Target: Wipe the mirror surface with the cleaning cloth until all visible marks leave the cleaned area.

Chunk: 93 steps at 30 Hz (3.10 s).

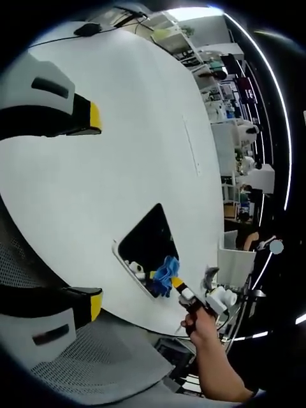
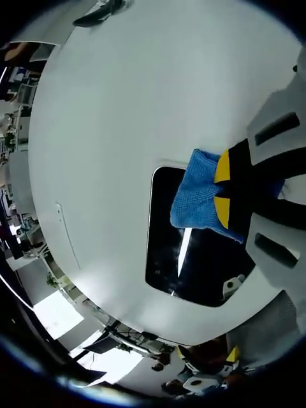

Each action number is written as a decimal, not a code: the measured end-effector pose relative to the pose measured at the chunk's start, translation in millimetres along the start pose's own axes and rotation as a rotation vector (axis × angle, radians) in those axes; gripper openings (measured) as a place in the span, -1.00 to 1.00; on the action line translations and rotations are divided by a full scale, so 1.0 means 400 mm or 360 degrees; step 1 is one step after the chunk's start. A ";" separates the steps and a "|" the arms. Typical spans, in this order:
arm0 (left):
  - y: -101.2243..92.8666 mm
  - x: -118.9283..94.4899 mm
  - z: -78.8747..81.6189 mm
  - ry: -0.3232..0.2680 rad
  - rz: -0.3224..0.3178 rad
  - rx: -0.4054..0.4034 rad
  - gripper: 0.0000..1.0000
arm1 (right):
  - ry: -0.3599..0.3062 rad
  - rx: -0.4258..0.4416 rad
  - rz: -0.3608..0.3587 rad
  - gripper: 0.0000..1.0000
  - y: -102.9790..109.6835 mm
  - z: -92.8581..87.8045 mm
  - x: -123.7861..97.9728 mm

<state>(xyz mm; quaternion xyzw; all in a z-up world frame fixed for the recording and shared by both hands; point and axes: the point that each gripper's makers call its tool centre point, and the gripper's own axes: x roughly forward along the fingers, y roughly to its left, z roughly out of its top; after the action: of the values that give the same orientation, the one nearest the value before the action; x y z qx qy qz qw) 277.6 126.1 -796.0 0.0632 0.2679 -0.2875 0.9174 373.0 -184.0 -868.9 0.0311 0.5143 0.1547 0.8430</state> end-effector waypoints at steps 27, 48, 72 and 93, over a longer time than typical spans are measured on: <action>0.000 0.000 -0.006 0.0007 -0.0007 -0.0005 0.98 | -0.0098 0.0061 -0.0061 -0.99 0.024 -0.054 -0.026; 0.000 -0.002 -0.009 0.0020 0.0000 -0.0014 0.98 | -0.0079 0.0151 -0.0061 -0.99 0.045 -0.110 -0.051; 0.003 0.000 -0.017 0.0042 0.0004 -0.0014 0.97 | -0.0059 0.0272 -0.0044 -0.99 0.051 -0.129 -0.060; 0.004 -0.001 -0.015 0.0034 0.0009 -0.0020 0.96 | -0.0063 0.0315 -0.0035 -1.00 0.070 -0.125 -0.054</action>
<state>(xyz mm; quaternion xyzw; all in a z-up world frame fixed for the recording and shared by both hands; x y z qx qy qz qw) 275.5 129.2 -801.0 0.0613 0.2793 -0.2826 0.9156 313.8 -169.1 -867.8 0.1116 0.5107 0.0931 0.8474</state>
